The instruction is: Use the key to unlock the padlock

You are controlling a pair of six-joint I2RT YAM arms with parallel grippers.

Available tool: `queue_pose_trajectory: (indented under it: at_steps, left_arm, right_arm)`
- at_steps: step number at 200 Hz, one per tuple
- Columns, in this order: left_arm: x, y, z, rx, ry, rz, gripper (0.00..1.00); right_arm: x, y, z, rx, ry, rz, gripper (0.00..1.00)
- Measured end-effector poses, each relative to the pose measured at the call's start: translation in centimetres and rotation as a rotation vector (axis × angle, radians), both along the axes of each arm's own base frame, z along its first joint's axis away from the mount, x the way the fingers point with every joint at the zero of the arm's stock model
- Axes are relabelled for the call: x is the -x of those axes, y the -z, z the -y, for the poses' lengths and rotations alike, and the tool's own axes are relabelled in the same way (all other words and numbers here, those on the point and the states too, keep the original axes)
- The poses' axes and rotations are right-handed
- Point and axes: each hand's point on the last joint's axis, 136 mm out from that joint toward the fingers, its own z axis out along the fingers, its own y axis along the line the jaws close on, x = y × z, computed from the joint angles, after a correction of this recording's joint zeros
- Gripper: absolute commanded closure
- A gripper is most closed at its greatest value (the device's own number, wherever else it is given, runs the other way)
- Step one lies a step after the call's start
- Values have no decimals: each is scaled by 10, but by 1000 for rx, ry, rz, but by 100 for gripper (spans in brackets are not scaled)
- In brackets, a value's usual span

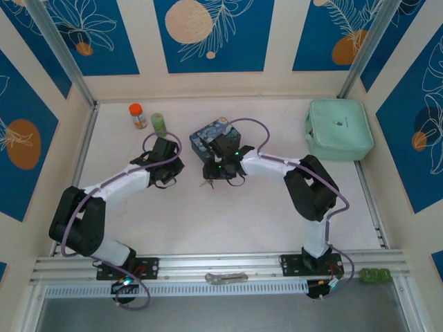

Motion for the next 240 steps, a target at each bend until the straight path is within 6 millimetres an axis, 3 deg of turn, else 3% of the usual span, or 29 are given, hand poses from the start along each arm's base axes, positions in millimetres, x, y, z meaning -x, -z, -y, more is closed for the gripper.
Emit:
queue_pose_trajectory:
  at_steps: [32,84,114,156,166,191,213,240]
  left_arm:
    - [3,7,3,19,14,-3,96]
    - [10,19,3,43,6,-20,92]
    - [8,16,6,56,11,-5,81]
    - [9,14,13,94,47,13,57]
    - [10,14,17,111,65,20,52]
    - [11,13,32,193,130,53,47]
    - [13,12,47,298,149,81,46]
    - [14,5,64,411,126,114,45]
  right_arm:
    - [3,17,10,108,41,-40,49]
    - [5,23,-7,134,10,-38,53]
    - [-3,26,-15,139,-4,-22,64]
    - [-4,34,-8,179,-2,-26,94]
    - [-6,32,-8,173,6,-21,100]
    - [-6,29,-2,136,16,-10,100]
    - [5,21,15,68,39,-37,100]
    - [8,-6,40,-98,126,-42,100]
